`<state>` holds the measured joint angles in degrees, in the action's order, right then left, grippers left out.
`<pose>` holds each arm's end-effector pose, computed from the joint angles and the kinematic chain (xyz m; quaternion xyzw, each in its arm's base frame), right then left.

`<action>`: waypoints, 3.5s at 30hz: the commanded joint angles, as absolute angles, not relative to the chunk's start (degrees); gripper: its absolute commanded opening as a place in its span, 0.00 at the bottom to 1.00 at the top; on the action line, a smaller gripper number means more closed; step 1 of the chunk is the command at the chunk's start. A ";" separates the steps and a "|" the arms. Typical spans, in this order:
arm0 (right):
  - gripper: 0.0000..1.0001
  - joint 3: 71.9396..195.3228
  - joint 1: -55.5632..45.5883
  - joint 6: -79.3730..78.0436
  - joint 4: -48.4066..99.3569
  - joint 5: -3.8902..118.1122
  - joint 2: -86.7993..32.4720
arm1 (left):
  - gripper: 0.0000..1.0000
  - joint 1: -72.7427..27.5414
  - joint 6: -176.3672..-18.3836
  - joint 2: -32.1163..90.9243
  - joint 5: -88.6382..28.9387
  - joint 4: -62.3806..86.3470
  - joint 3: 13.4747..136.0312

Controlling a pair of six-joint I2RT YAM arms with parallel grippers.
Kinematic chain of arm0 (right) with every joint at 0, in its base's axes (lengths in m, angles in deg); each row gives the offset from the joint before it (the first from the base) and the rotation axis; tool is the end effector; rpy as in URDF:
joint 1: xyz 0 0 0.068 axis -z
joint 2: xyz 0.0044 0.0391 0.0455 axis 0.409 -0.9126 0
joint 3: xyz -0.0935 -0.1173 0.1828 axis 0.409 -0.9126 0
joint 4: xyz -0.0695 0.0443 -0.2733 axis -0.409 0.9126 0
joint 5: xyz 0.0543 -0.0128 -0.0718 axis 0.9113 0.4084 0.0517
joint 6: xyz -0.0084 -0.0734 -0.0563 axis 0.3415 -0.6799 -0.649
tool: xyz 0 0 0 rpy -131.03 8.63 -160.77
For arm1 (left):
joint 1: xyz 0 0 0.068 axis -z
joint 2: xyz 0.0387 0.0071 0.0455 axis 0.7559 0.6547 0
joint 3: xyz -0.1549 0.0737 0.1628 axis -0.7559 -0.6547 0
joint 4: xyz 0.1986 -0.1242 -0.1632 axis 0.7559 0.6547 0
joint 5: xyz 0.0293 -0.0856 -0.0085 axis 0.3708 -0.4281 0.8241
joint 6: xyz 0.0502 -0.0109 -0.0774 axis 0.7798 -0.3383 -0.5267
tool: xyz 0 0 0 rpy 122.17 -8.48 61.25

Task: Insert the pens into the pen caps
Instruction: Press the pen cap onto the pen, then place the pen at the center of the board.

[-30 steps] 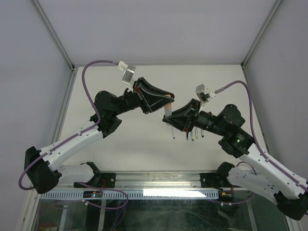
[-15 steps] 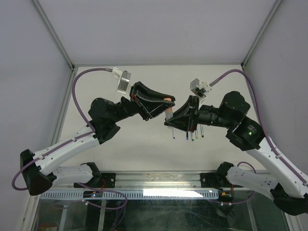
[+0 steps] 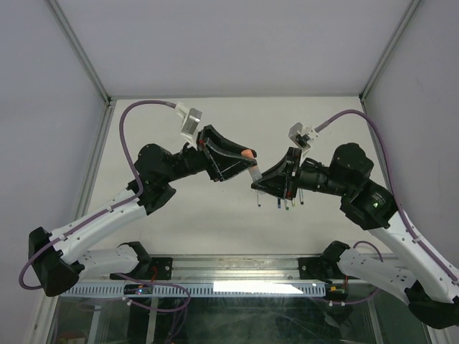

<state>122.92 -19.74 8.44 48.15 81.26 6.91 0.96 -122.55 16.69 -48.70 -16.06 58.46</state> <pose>0.1490 0.2043 0.4057 -0.3507 0.6455 0.4984 0.4604 0.1815 -0.2761 0.4008 0.2564 0.5080 -0.6517 0.5015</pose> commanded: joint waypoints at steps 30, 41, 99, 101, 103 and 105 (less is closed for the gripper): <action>0.00 114.82 -17.92 26.14 64.17 33.34 -16.58 | 0.69 -19.34 -110.28 21.77 -29.60 22.86 60.64; 0.00 120.20 -18.11 27.71 66.19 28.82 -35.89 | 0.91 -25.89 -116.56 20.56 -25.65 29.87 62.48; 0.60 118.60 -18.31 23.57 63.10 29.06 -20.73 | 0.99 -36.00 -125.61 18.20 -33.27 39.81 92.63; 0.74 117.85 -18.31 23.04 61.45 29.30 -17.44 | 0.99 -36.00 -125.61 18.03 -33.60 39.60 92.24; 0.83 117.16 -18.31 23.86 60.46 28.44 -14.50 | 0.99 -36.00 -125.73 17.81 -33.81 39.23 91.79; 0.87 116.03 -18.31 24.96 59.09 26.78 -11.38 | 0.99 -36.01 -125.90 17.74 -33.81 39.03 91.51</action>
<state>116.28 -18.10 24.18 63.18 30.33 -16.67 -35.34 -124.56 19.40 -31.72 42.62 91.81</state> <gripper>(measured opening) 0.838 0.990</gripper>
